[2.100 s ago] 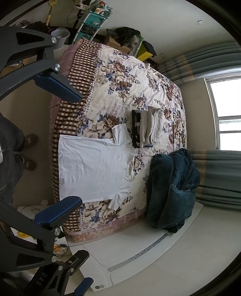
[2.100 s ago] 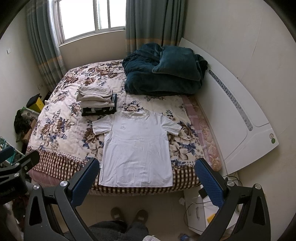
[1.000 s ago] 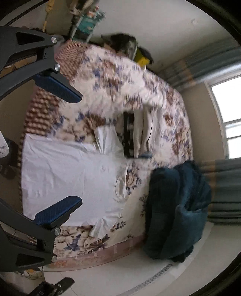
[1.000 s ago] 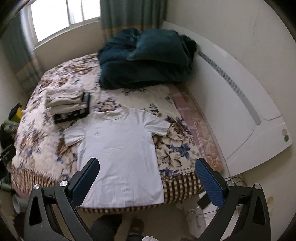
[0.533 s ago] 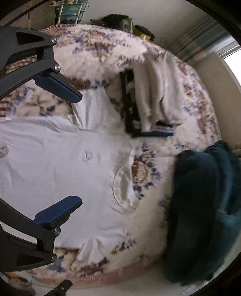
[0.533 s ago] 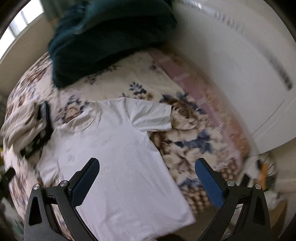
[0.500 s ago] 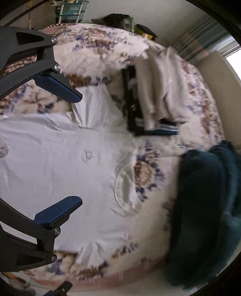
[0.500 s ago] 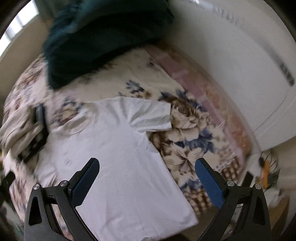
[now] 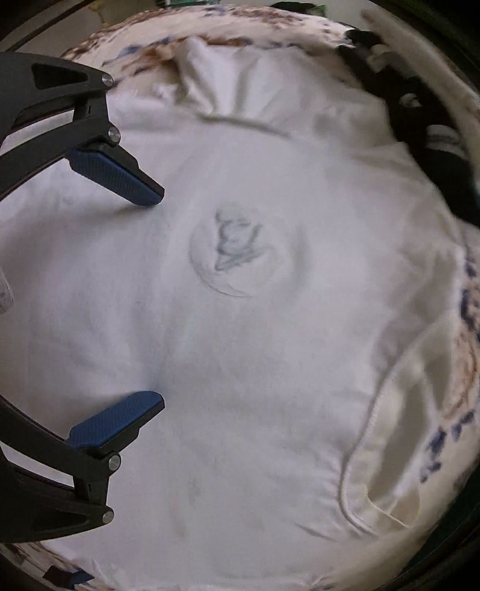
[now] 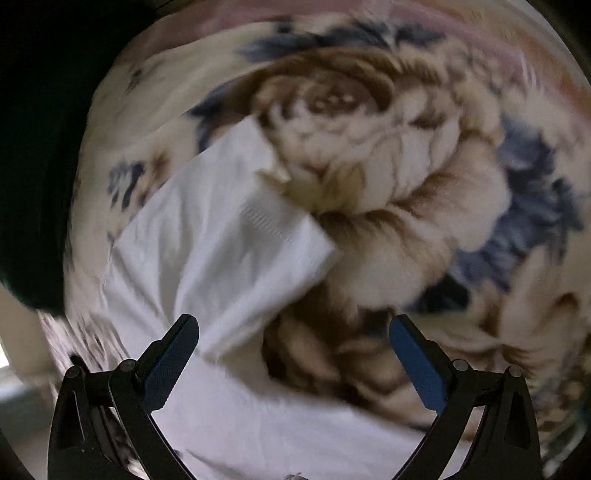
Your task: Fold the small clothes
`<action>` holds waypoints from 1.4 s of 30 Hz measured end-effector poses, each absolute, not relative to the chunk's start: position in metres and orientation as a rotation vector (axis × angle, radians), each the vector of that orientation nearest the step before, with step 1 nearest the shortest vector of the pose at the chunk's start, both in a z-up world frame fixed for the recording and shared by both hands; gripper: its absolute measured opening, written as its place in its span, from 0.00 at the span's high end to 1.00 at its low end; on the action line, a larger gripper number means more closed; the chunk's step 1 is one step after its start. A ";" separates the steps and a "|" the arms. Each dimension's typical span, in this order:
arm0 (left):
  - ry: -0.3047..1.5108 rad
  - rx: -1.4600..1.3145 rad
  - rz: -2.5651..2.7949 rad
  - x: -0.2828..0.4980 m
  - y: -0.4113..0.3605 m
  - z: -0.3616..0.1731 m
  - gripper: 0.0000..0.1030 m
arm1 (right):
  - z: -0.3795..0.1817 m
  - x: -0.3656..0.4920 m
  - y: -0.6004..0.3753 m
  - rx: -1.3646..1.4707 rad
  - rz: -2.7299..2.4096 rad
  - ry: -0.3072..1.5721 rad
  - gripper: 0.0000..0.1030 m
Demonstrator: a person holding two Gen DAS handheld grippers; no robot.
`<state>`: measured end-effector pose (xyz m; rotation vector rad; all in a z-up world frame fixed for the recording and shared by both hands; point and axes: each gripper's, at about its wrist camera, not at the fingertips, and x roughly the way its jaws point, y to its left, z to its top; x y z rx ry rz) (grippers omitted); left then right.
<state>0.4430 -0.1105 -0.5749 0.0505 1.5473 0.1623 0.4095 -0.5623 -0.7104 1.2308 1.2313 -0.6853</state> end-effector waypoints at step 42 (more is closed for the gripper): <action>1.370 -0.218 0.274 0.331 0.111 -0.429 0.00 | -0.681 0.528 -0.205 -0.152 0.215 1.285 0.58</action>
